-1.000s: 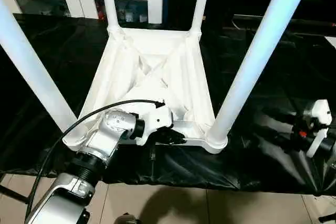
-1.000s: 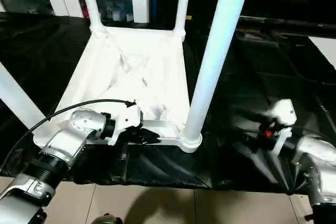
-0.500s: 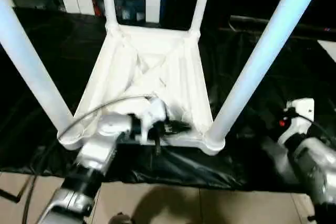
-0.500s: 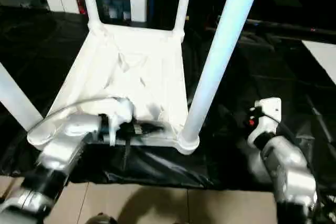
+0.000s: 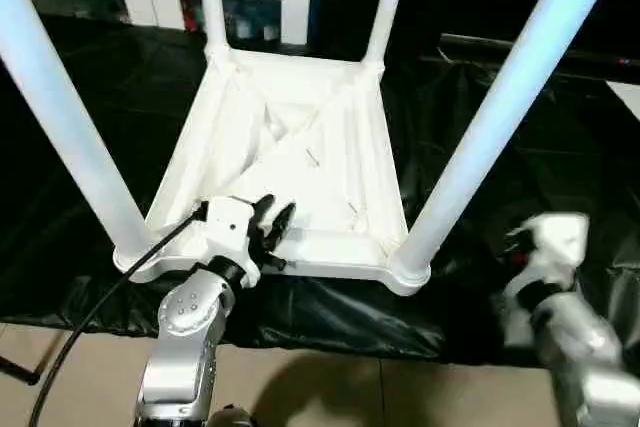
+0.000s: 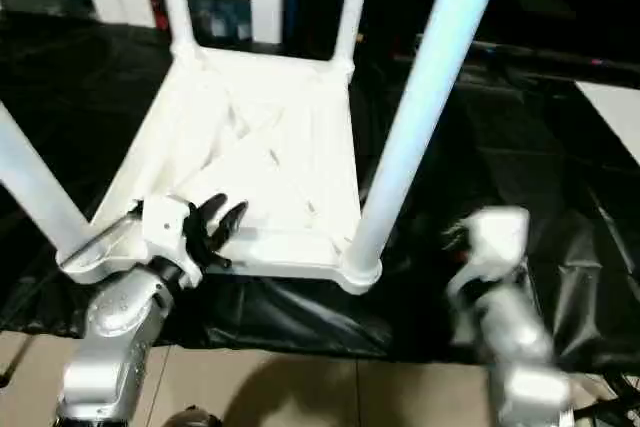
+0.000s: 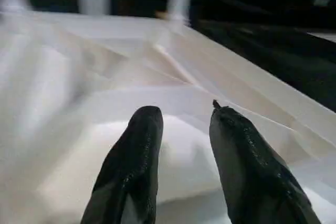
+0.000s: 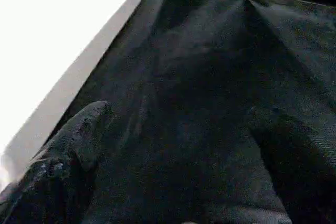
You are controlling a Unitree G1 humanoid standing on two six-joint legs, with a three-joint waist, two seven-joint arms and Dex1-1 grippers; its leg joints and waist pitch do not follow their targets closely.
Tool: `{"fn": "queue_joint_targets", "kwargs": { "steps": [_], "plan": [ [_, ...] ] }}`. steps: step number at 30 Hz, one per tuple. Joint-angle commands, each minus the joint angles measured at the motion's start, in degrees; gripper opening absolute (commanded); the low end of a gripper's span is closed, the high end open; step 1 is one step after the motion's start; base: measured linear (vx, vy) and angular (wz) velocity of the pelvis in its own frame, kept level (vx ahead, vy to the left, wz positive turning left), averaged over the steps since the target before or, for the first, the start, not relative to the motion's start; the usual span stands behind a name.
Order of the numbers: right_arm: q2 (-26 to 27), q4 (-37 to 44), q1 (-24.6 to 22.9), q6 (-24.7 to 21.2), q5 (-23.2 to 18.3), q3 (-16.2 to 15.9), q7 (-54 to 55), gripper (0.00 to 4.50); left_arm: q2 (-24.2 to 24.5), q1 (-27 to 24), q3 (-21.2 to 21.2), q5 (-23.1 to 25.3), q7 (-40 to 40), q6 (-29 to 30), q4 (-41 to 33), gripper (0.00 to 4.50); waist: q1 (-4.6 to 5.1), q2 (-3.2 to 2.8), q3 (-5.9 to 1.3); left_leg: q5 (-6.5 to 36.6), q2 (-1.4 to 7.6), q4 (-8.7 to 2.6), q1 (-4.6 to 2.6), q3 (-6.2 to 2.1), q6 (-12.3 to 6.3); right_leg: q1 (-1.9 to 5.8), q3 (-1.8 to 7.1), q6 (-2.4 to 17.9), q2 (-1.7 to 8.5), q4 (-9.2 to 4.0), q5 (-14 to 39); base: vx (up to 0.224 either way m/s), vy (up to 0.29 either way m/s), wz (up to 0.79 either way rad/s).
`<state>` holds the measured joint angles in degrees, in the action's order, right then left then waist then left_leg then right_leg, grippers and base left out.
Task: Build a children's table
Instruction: Rotate leg to tighten
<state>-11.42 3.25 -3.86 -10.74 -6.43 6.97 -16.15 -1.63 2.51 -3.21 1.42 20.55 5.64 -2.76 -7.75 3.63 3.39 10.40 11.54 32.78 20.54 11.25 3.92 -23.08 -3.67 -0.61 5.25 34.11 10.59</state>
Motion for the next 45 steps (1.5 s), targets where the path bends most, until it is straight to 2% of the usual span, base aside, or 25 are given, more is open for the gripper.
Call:
{"fn": "queue_joint_targets", "kwargs": {
  "steps": [1,2,3,4,5,6,7,8,9,10,11,12,13,14,15,16,18,20,22,28,31,35,38,40,45],
  "plan": [
    [-0.58,1.64,-0.72,0.2,-0.51,-1.45,-2.33,4.5,-0.31,-0.91,0.46,2.07,-2.68,-0.26,-1.78,1.74,0.38,-0.31,-3.03,18.37,1.85,-4.24,-0.1,-1.23,-0.64,2.27,2.39,3.75,2.3,-4.89,16.38,0.0,0.0,0.0],
    [-1.05,2.27,-1.61,0.8,1.27,-2.95,-1.8,4.5,-0.27,-2.0,0.8,2.99,-3.71,-0.03,-3.64,1.74,0.07,-0.02,-2.73,17.57,1.12,-5.06,2.39,-3.12,-2.69,4.1,0.41,3.53,3.03,-4.08,15.73,0.0,0.0,0.0],
    [-1.02,2.7,-1.95,1.19,2.16,-3.18,-0.56,4.5,-0.59,-2.7,0.71,3.56,-4.76,-0.05,-5.05,1.74,0.55,-1.23,-3.12,18.26,1.59,-5.58,2.55,-4.99,-3.45,4.7,-1.69,2.95,2.29,-4.21,14.5,0.0,0.0,0.0],
    [-0.87,2.95,-2.06,1.24,2.26,-3.06,0.14,4.5,-0.84,-3.05,0.62,3.82,-5.39,-0.15,-5.79,1.74,1.73,-2.58,-3.11,20.96,3.02,-5.73,1.79,-7.6,-3.89,4.48,-2.89,6.22,1.38,-3.77,9.91,-0.003,-0.03,0.47],
    [-0.47,3.03,-2.08,1.1,1.79,-2.45,0.64,4.5,-1.2,-3.3,0.16,3.48,-5.79,-0.25,-6.21,1.74,2.24,-3.11,-2.89,22.6,4.13,-6.3,1.67,-9.44,-4.9,4.51,-3.47,8.38,0.53,-2.93,8.27,0.029,-0.061,0.61],
    [0.08,3.09,-2.15,1.05,1.27,-1.68,1.25,4.5,-1.67,-3.65,-0.38,3.0,-6.39,-0.47,-6.68,1.74,3.35,-3.87,-2.44,26.85,6.37,-8.07,0.98,-13.53,-7.81,3.67,-3.75,12.14,-0.89,0.7,9.04,0.029,-0.061,0.61],
    [0.36,3.15,-2.22,1.4,0.68,-1.27,1.05,4.5,-1.51,-3.89,-0.56,2.67,-6.16,-1.6,-6.86,1.74,4.09,-4.04,-2.56,25.73,7.89,-7.74,-1.02,-15.86,-11.05,1.82,-2.6,15.38,-1.27,3.29,10.61,0.029,-0.111,0.62],
    [0.4,3.3,-2.92,1.7,-0.31,-0.19,0.63,4.5,-0.74,-5.56,-0.55,1.19,-5.27,-3.88,-7.66,1.74,4.57,-3.94,-2.51,22.75,10.66,-7.82,-2.3,-13.42,-10.86,0.55,-1.35,15.22,-0.42,3.42,9.01,0.027,-0.176,0.54],
    [0.33,3.36,-3.26,1.8,-0.68,0.25,0.45,4.5,-0.37,-6.35,-0.49,0.72,-4.94,-4.88,-8.0,1.74,3.78,-2.41,-1.92,20.88,7.8,-6.95,0.0,-8.72,-14.09,1.25,0.91,17.06,1.23,2.47,4.03,0.027,-0.176,0.54],
    [0.3,3.56,-3.87,1.4,-1.85,1.12,-0.06,4.5,0.04,-7.56,-0.58,-0.03,-4.13,-5.3,-8.5,1.74,3.35,-1.6,-1.67,20.63,4.62,-4.36,0.63,-6.12,-14.09,0.99,2.15,19.9,2.15,-0.97,4.56,0.047,-0.252,0.34],
    [0.3,3.61,-3.96,1.33,-2.05,1.25,-0.17,4.5,0.12,-7.74,-0.58,-0.14,-4.03,-5.34,-8.59,1.93,2.29,-0.18,-1.67,19.08,-1.4,1.75,1.15,-2.28,-12.47,1.09,2.87,20.43,2.52,-4.74,9.59,0.06,-0.244,0.2],
    [-0.06,4.09,-4.9,1.23,-3.48,2.07,-1.45,4.5,0.7,-9.25,-0.38,-1.04,-3.06,-5.36,-9.28,1.93,0.18,1.22,-2.33,10.42,-3.48,6.58,2.34,-1.51,-8.91,4.22,4.46,14.28,5.06,-6.71,23.18,0.06,-0.244,0.2],
    [-0.41,4.37,-5.35,1.38,-4.0,2.14,-1.97,4.5,0.93,-9.87,-0.16,-1.36,-2.76,-5.13,-9.69,2.03,-1.51,0.58,-1.77,3.19,-2.54,4.33,3.54,-2.72,-6.11,4.96,5.65,3.43,5.79,-5.84,25.59,0.02,-0.183,0.06],
    [-0.44,4.38,-5.36,1.39,-4.01,2.13,-2.0,4.5,0.94,-9.89,-0.15,-1.36,-2.77,-5.12,-9.72,2.03,-1.73,0.63,-1.8,2.69,-1.85,2.96,2.99,-2.89,-5.15,4.55,5.55,-1.88,5.39,-5.57,26.23,-0.015,-0.138,0.01],
    [-1.42,5.15,-6.44,1.85,-5.3,2.0,-4.14,4.5,1.15,-11.58,0.13,-1.01,-3.23,-5.21,-10.9,2.13,-1.91,-0.29,-1.38,5.56,-0.53,0.42,1.92,-3.62,-4.15,4.37,4.49,-6.9,5.15,-5.53,25.48,-0.015,-0.138,0.01],
    [-1.78,5.55,-6.97,2.0,-6.11,2.03,-5.28,4.5,1.18,-12.47,0.16,-0.71,-3.54,-5.43,-11.47,2.22,-1.35,-0.58,-1.54,7.9,-0.18,-0.88,1.92,-4.49,-4.22,4.33,2.68,-9.53,2.98,-4.71,21.8,-0.024,-0.109,-0.06],
    [-2.62,6.21,-7.71,2.37,-7.08,1.9,-7.3,4.5,1.18,-13.88,0.06,-1.18,-3.81,-6.32,-12.08,2.35,-1.23,-0.82,-1.12,11.98,-0.18,-0.99,0.03,-3.82,-3.98,2.87,2.04,-9.26,1.92,-6.2,24.7,-0.032,-0.087,0.01],
    [-3.8,6.86,-8.44,2.21,-8.75,1.93,-10.15,4.5,0.61,-15.41,-0.75,-1.78,-4.91,-7.55,-12.61,2.5,-1.33,-1.18,-1.0,12.48,-0.02,-1.67,0.11,-3.61,-3.56,3.8,1.45,-8.08,2.2,-6.98,28.22,0.0,0.0,0.0],
    [-6.06,7.89,-9.56,2.29,-10.77,1.59,-14.79,4.5,-0.07,-17.42,-2.22,-1.46,-7.39,-9.98,-13.4,2.65,-0.91,-1.63,-0.71,15.86,1.25,-2.75,-0.7,-3.88,-3.7,3.66,0.95,-5.26,2.58,-7.67,30.26,0.0,0.0,0.0],
    [-12.95,11.61,-12.84,-0.41,-15.9,0.7,-26.27,4.5,-3.76,-21.01,-5.75,-3.06,-12.9,-11.4,-15.3,3.0,-0.1,-2.44,-0.59,17.29,3.92,-4.36,-0.51,-5.16,-5.3,4.73,1.55,4.25,3.86,-6.27,19.07,0.019,0.064,0.04],
    [-15.89,13.48,-13.36,-2.24,-17.7,-0.4,-30.33,4.5,-5.16,-22.02,-7.72,-3.97,-15.78,-11.94,-14.79,3.32,0.1,-2.26,-0.72,14.21,3.92,-4.11,-0.25,-5.14,-6.64,5.08,1.83,7.04,4.19,-5.41,11.62,0.054,0.075,0.0],
    [-16.67,13.65,-12.3,-2.41,-18.0,-1.37,-31.82,4.5,-4.63,-22.21,-8.82,-4.67,-16.66,-12.43,-14.52,3.67,-0.03,-1.69,-0.79,9.46,3.53,-3.55,-0.28,-4.64,-8.16,4.89,2.04,8.3,4.39,-4.82,5.88,0.0,0.0,0.0],
    [-16.1,12.66,-10.42,-2.23,-18.28,-1.96,-31.32,4.5,-2.32,-20.55,-9.24,-5.49,-16.72,-11.0,-12.81,3.86,-0.06,-1.43,-0.55,9.89,3.42,-3.63,-0.34,-4.46,-8.47,4.78,2.02,8.23,4.59,-5.01,8.15,0.0,0.0,0.0],
    [-15.34,11.74,-8.65,-2.11,-17.71,-2.98,-30.76,4.5,0.14,-18.29,-10.04,-6.84,-15.47,-9.55,-10.43,3.99,-0.19,-1.61,-0.32,11.8,3.26,-3.82,-0.71,-4.33,-7.18,4.44,2.1,7.41,4.69,-5.64,13.99,0.0,0.0,0.0],
    [-12.26,7.3,-4.29,-0.38,-14.7,-5.59,-28.54,4.5,4.88,-13.96,-12.85,-7.86,-14.88,-8.28,-5.81,4.45,0.0,-1.89,-0.57,12.42,3.35,-4.03,-0.75,-4.54,-4.93,4.41,2.06,7.66,4.73,-5.36,14.17,0.0,0.0,0.0]
  ]
}}
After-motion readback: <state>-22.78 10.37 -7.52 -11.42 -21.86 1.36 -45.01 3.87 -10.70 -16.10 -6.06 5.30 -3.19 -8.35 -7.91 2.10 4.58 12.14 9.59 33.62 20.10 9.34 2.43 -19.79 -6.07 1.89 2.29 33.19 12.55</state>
